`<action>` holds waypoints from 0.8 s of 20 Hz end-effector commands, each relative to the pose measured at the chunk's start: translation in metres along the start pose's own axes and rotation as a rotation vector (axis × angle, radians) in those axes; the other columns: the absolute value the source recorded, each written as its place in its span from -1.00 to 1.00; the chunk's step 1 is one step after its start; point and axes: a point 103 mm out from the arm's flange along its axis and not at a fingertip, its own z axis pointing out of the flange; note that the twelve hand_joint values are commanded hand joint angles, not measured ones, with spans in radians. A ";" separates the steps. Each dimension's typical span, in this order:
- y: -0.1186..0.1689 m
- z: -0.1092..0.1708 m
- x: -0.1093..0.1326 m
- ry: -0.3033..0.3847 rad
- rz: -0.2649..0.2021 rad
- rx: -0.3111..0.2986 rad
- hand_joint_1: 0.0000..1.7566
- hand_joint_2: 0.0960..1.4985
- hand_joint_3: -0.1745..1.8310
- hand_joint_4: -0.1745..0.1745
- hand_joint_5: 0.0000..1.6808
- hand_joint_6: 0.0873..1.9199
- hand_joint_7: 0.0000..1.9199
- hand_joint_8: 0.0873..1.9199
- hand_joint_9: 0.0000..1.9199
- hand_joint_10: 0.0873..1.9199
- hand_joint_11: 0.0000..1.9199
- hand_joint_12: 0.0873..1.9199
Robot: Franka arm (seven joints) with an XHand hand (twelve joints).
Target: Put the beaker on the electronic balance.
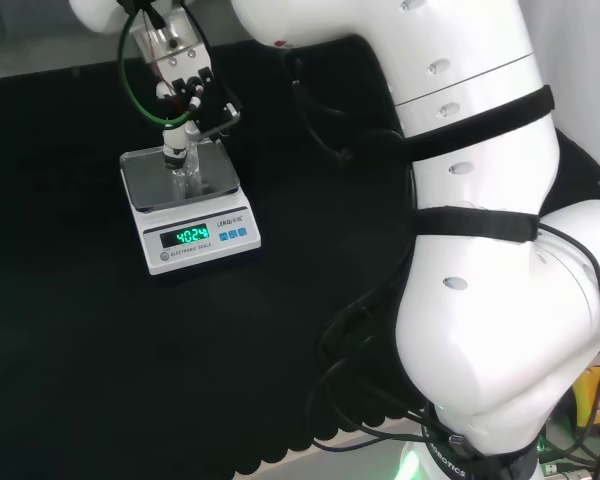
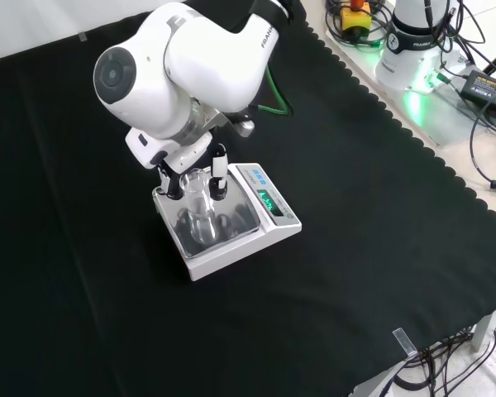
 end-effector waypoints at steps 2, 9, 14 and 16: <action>-0.004 -0.002 0.001 -0.024 0.016 0.007 -0.07 0.16 -1.00 -0.64 -0.12 -0.10 0.07 -0.22 0.53 -1.00 0.49 -0.39; -0.007 -0.004 0.003 -0.046 0.023 0.031 -0.15 0.12 -1.00 -0.62 -0.28 -0.02 0.04 -0.22 0.49 -1.00 0.41 -0.31; -0.007 -0.003 0.004 -0.056 0.024 0.032 -0.16 0.11 -1.00 -0.63 -0.30 -0.02 0.03 -0.22 0.48 -1.00 0.41 -0.30; -0.007 -0.004 0.004 -0.065 0.016 0.031 -0.17 0.09 -1.00 -0.62 -0.31 -0.02 0.02 -0.22 0.47 -1.00 0.40 -0.30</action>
